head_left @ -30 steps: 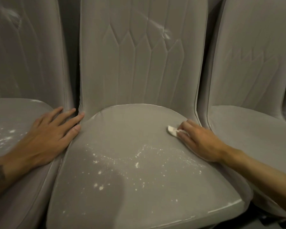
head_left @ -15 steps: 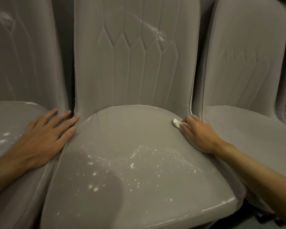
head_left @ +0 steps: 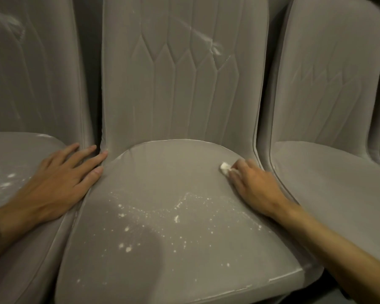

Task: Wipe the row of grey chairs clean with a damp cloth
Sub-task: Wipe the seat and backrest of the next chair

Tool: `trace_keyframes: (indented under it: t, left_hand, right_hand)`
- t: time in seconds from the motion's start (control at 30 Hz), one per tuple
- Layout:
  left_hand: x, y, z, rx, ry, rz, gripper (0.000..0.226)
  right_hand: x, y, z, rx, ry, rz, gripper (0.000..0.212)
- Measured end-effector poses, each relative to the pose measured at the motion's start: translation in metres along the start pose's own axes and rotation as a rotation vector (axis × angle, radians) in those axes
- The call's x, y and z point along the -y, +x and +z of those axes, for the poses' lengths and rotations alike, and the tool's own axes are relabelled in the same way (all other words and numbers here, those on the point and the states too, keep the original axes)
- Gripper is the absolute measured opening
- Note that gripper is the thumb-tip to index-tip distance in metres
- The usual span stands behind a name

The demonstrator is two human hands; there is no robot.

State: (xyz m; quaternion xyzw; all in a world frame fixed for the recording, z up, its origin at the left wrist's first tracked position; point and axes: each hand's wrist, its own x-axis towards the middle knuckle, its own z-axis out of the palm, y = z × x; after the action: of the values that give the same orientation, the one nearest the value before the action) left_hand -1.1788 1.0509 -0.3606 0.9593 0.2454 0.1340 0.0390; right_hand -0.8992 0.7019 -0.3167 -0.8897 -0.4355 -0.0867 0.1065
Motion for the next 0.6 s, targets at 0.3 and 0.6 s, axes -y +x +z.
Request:
trace_keyframes:
  t: [0.3, 0.6]
  left_hand:
    - [-0.008, -0.002, -0.005, 0.012, -0.006, -0.001, 0.066]
    - [-0.003, -0.001, -0.003, 0.019, -0.01, 0.011, 0.059]
  right_hand:
    - [-0.001, 0.007, -0.01, 0.076, 0.0, -0.012, 0.031]
    - [0.061, -0.01, 0.006, 0.12, 0.176, -0.449, 0.022]
